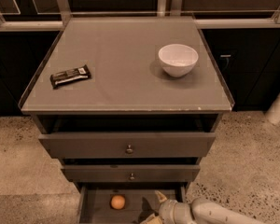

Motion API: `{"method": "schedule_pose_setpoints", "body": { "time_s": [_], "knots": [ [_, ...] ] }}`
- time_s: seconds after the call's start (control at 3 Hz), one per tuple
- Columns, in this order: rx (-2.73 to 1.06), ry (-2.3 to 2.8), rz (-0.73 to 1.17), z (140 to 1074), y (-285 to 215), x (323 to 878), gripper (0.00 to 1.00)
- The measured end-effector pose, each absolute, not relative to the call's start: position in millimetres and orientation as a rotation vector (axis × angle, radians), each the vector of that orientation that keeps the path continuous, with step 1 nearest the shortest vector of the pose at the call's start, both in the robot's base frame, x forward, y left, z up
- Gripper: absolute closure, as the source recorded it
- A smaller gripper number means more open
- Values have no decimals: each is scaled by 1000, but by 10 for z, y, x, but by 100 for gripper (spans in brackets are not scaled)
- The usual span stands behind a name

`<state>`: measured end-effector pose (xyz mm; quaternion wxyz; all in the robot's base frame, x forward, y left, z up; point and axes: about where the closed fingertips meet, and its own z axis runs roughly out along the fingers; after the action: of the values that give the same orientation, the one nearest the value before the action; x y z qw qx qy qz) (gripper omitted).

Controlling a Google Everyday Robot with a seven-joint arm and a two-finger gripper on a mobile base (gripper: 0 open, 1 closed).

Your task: Pick orange from bottom drawer and place on counter

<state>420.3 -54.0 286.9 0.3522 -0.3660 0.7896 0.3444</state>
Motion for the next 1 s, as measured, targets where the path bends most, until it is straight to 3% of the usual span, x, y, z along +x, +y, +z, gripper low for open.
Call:
{"method": "schedule_pose_setpoints", "body": {
  "time_s": [0.33,1.0],
  "knots": [
    [-1022,2011,942,2608,-214,4333,0],
    [-966,2043,901,2431,-195,4423,0]
  ]
}}
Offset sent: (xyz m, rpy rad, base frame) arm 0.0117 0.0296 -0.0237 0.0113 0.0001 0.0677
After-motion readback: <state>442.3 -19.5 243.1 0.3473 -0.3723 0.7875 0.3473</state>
